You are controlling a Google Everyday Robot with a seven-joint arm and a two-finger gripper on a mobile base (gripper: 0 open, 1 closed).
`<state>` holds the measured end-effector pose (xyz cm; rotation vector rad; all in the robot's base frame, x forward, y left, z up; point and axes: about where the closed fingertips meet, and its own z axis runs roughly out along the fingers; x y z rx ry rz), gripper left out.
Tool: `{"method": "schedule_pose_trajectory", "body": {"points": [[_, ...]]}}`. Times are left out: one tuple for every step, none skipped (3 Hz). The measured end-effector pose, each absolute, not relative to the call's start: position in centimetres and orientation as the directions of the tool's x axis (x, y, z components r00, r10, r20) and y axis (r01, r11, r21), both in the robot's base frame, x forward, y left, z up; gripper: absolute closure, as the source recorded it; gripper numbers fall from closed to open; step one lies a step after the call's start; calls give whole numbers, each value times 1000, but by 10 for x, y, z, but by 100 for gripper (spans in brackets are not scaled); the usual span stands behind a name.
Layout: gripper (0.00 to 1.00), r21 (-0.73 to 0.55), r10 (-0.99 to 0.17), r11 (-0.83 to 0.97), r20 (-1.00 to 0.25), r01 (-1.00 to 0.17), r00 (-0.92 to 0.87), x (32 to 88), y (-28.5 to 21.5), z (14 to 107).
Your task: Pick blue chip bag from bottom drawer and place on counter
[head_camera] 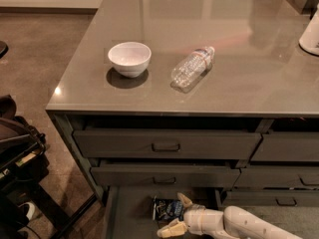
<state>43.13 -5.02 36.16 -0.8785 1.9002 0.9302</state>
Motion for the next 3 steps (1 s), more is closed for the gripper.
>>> {"method": "schedule_pose_trajectory", "body": {"points": [[0,284,-218,501,-873,-818,-436,425,-47,350],[0,297,-206,513,-868,-805,-452,426,-44,314],[0,309,-155,527,-881,-792,-447,445,-35,264]]}}
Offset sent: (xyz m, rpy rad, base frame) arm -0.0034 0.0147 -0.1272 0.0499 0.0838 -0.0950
